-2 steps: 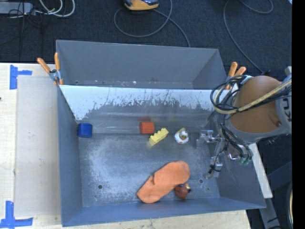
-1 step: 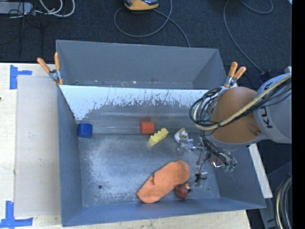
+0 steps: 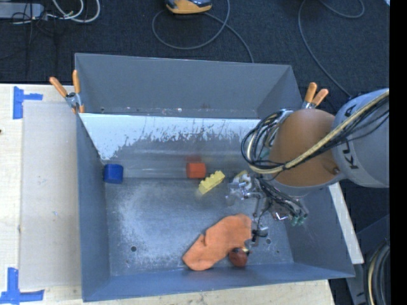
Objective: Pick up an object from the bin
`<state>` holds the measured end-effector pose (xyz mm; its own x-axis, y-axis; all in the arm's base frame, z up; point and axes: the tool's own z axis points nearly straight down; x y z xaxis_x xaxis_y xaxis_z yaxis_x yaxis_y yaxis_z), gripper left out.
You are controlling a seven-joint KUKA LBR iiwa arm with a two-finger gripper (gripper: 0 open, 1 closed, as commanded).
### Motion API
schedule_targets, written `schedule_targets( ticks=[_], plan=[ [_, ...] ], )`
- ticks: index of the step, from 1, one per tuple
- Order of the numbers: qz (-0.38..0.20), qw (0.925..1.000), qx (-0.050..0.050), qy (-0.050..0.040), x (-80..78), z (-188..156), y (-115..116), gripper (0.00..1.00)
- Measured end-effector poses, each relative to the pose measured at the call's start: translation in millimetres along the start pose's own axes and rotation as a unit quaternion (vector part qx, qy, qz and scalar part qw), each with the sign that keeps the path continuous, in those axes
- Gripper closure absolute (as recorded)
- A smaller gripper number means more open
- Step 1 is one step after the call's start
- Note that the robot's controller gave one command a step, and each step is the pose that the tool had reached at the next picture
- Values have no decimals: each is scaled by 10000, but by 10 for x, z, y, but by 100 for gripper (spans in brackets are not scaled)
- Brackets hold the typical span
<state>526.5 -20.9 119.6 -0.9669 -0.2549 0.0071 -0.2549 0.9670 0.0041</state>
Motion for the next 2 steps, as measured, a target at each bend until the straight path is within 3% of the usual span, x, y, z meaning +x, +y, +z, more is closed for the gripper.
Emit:
schedule_targets(
  ticks=[1, 2],
  plan=[
    [-427, 9991, 20, -26, 63, 124, 280, 0],
    [-1122, 9937, -1, -16, -74, 479, 299, 0]
  ],
)
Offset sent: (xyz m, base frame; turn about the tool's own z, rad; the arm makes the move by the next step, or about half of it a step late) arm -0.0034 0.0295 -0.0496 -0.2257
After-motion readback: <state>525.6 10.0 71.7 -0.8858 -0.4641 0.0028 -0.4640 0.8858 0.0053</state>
